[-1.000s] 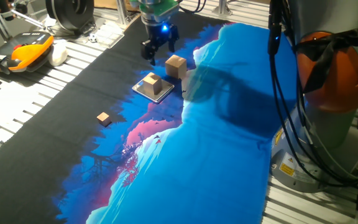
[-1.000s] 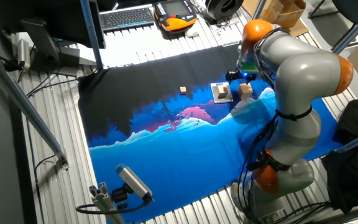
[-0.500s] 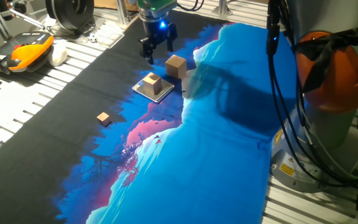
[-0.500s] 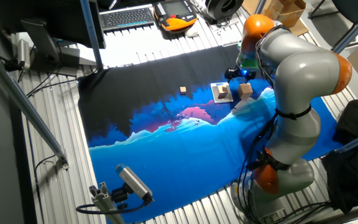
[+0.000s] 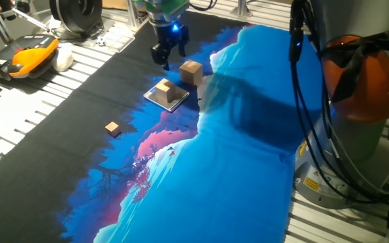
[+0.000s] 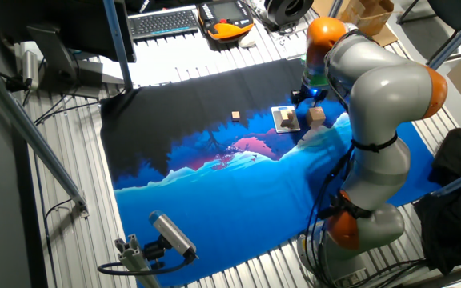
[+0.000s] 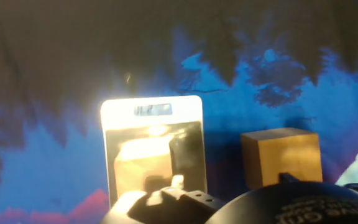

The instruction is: Remove the object from the scale

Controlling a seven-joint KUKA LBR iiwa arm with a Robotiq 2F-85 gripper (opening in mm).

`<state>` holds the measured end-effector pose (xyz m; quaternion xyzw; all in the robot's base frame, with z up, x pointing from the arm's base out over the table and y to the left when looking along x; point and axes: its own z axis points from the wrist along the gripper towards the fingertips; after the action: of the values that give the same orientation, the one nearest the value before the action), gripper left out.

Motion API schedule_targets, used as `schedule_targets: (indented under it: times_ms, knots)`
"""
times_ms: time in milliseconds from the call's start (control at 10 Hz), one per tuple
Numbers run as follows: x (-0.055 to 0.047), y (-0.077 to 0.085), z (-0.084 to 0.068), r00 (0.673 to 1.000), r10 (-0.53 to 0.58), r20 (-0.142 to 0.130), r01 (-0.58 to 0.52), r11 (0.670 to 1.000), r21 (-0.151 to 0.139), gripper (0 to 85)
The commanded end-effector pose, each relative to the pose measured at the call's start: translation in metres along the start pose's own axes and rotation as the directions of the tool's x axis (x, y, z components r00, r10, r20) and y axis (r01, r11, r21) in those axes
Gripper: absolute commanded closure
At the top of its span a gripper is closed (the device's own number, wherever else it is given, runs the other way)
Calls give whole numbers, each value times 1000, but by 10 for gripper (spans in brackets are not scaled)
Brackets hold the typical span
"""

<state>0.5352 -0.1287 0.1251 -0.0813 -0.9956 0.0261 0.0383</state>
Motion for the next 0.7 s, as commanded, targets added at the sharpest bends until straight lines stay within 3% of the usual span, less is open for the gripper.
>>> schedule_targets:
  times_ms: [0,200,300,400,600]
  knots:
    - [0,0,0,998,-66,-4,66,998,-2,850]
    - [0,0,0,992,-117,44,116,993,20,850]
    - [0,0,0,985,-155,70,155,988,9,850]
    - [0,0,0,982,-177,60,179,983,-32,850]
    - [0,0,0,977,-213,22,214,974,-77,850]
